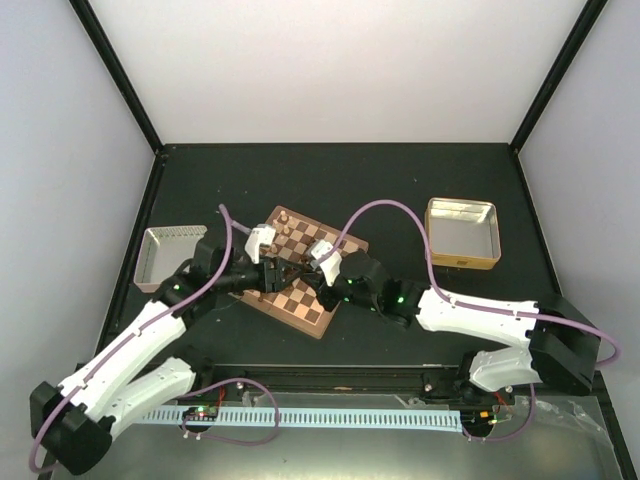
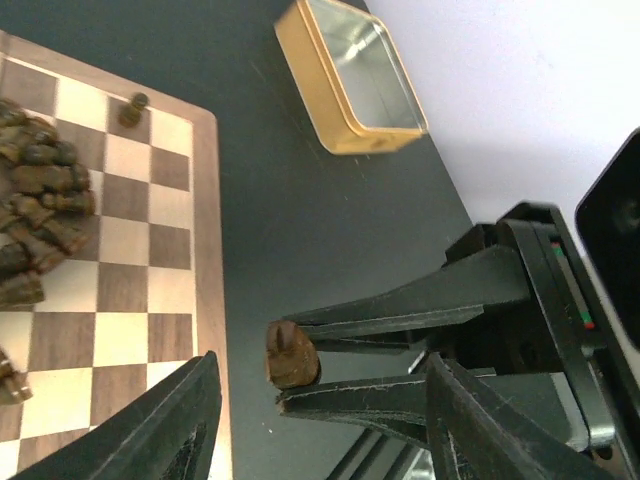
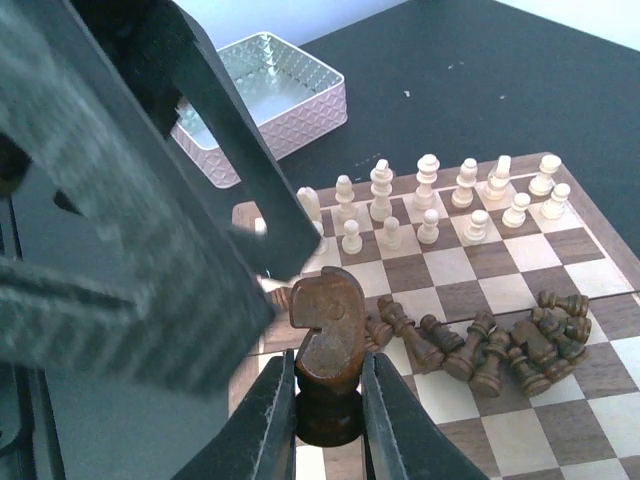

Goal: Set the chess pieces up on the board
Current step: Place the chess piece on the chessboard.

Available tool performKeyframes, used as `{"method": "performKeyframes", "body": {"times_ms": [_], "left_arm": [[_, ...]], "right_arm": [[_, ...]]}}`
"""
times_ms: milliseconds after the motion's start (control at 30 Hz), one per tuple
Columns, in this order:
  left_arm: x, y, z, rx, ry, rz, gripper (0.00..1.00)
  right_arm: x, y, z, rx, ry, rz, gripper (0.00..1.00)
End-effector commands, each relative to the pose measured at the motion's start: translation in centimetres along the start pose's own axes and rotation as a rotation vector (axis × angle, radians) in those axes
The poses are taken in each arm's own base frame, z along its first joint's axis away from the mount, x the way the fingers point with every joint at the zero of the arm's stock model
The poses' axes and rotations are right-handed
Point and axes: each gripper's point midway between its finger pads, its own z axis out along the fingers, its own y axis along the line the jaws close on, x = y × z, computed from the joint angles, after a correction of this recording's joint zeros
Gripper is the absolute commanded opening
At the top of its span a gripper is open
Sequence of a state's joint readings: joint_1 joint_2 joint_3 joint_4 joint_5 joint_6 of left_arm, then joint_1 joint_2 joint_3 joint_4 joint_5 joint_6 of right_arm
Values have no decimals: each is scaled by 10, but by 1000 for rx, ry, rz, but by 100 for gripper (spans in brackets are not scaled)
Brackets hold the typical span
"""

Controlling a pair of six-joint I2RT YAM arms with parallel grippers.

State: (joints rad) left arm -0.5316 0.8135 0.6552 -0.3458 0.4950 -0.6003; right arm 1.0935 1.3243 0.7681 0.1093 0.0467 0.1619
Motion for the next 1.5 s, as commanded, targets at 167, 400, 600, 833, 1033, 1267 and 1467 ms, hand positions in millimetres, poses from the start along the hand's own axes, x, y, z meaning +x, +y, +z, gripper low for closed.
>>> {"method": "performKeyframes", "body": {"times_ms": [167,400,600,833,1033,1267,1467], "left_arm": [[-1,-17,15,89,105,16,40],[-11,-17,18,88,58,38,16],[-10,-10,22,70,56,43,8],[-25,10,21,-69,-14,72,6],[-39,20,32,-176,-40,94,6],[-48,19,71,-287,-48,123,7],[-35,14,135,-381,-17,132,7]], "right_arm": [[-21,-2,-8,19,-93,2,10],[-18,-3,-9,24,-91,-3,10],[-19,-4,-12,30,-98,1,11],[-9,-35,-21,208,-47,67,52],[-9,-76,-48,411,-84,208,59],[25,-169,-105,740,-127,603,60],[51,-198,-126,759,-160,799,60]]}}
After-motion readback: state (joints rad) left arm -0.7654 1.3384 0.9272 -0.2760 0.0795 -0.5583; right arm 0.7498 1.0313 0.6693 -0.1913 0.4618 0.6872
